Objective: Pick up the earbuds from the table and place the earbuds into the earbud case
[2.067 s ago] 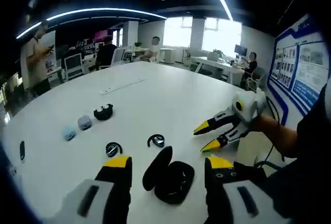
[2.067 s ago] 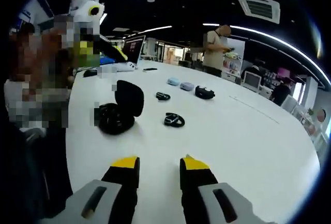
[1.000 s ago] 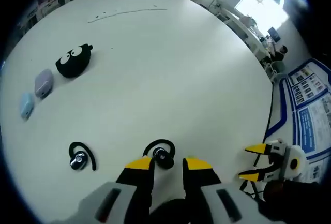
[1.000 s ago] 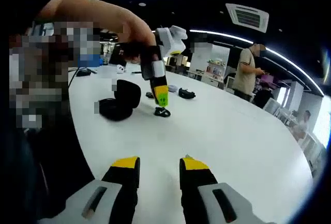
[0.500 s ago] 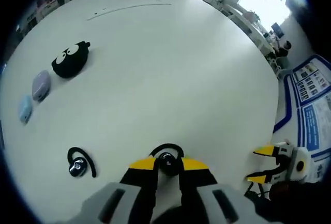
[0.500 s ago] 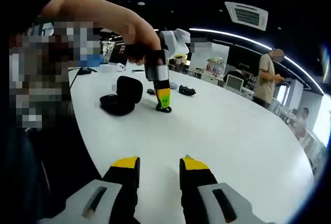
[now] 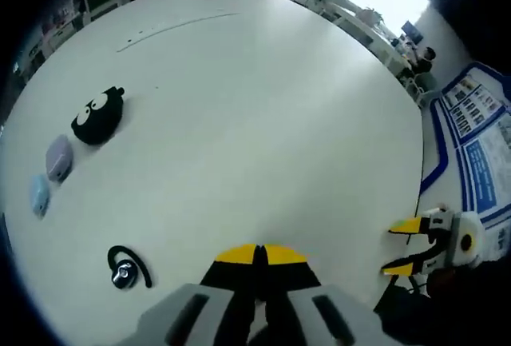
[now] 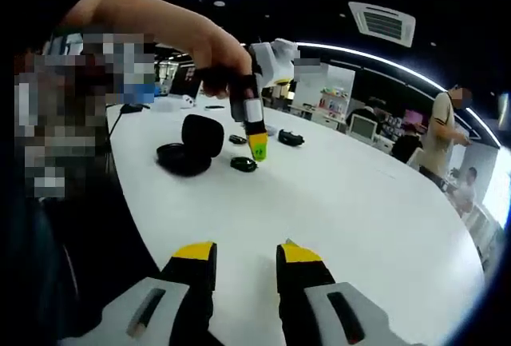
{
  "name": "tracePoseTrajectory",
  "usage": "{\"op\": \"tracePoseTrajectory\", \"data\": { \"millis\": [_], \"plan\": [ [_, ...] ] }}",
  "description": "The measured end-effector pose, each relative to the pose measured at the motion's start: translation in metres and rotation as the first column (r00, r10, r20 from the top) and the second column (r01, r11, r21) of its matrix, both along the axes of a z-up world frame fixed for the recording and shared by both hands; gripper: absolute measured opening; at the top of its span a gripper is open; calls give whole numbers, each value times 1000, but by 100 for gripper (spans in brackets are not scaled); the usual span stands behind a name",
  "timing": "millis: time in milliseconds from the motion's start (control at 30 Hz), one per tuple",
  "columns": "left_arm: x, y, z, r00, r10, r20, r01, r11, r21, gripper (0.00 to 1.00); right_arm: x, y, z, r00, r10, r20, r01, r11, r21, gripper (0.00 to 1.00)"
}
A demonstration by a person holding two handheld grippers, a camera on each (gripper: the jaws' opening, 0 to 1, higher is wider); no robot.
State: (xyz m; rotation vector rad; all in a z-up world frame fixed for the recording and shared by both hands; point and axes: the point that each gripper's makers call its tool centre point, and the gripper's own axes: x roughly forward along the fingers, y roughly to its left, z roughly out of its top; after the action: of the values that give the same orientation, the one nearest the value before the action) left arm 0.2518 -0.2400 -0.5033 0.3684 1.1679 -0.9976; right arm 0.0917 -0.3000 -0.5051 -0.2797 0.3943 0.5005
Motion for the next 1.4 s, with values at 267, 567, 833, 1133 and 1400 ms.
{"op": "tracePoseTrajectory", "data": {
  "millis": [267, 567, 833, 1133, 1400],
  "plan": [
    [-6, 5, -4, 998, -57, 22, 57, 998, 20, 15, -1, 3, -2, 1000, 6, -6, -6, 1000, -1, 29],
    [-15, 20, 1, 997, -80, 9, 78, 991, 106, 15, 7, 10, 4, 1000, 24, 21, -24, 1000, 10, 29],
    [-23, 18, 2, 998, -43, -42, 47, 995, 93, 15, 64, 50, 12, 995, 89, 51, -93, 993, 75, 29],
    [-28, 22, -10, 994, -32, -102, 43, 993, 106, 14, 108, 81, -7, 992, 117, -48, -108, 982, 157, 31],
    [-28, 19, -13, 990, -62, -128, 76, 991, 107, 13, 119, 94, -6, 990, 132, -41, -124, 979, 161, 29]
  ]
}}
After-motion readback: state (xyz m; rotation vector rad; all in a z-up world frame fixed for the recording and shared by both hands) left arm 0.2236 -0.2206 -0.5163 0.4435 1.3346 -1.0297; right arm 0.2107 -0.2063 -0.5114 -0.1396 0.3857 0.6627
